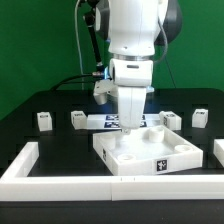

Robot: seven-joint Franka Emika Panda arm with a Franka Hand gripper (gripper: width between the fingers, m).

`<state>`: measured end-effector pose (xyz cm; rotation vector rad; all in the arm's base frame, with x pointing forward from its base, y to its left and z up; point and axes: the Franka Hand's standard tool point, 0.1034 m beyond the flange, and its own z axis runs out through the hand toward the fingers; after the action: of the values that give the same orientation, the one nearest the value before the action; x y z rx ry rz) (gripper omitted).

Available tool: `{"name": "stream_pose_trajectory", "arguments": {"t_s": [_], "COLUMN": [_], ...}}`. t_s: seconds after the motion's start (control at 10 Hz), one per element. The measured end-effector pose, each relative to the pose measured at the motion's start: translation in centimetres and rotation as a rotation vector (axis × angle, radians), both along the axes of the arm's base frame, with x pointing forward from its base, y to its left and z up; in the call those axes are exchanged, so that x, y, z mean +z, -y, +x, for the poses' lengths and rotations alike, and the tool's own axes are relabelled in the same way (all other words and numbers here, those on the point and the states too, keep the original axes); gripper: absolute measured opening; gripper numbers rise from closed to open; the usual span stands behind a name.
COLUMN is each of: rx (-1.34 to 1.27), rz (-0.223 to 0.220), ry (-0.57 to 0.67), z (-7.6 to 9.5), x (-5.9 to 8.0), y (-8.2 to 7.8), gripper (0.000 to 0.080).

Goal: Assemble square table

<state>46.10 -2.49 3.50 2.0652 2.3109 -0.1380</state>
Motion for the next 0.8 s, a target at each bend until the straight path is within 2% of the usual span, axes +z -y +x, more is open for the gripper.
{"name": "stream_pose_trajectory", "arguments": {"t_s": [0.1,0.2,0.3,0.4,0.5,0.6,0.7,0.8], "rx": [0.084,0.111,0.099,0.099,0.099,0.098,0.089,0.093], "rz": [-0.001,0.007,0.009,0.009,0.009,0.009,0.011,0.023], "ry": [-0.011,-0.011,-0.016,-0.015,-0.016,-0.018,-0.033,-0.026], "z": [-0.7,-1.4,-1.8,-1.7,-1.7,-1.8,-2.3,-2.6], "x": [0.0,-0.2,-0.3,-0.3,-0.4,-0.4,-1.1,-2.0], "y": [0.2,0.4,0.8,0.7,0.7,0.7,0.3,-0.3], "gripper": [0.0041,0.0215,0.0215,0.0415,0.0550,0.0550,0.0632,0.0644]}}
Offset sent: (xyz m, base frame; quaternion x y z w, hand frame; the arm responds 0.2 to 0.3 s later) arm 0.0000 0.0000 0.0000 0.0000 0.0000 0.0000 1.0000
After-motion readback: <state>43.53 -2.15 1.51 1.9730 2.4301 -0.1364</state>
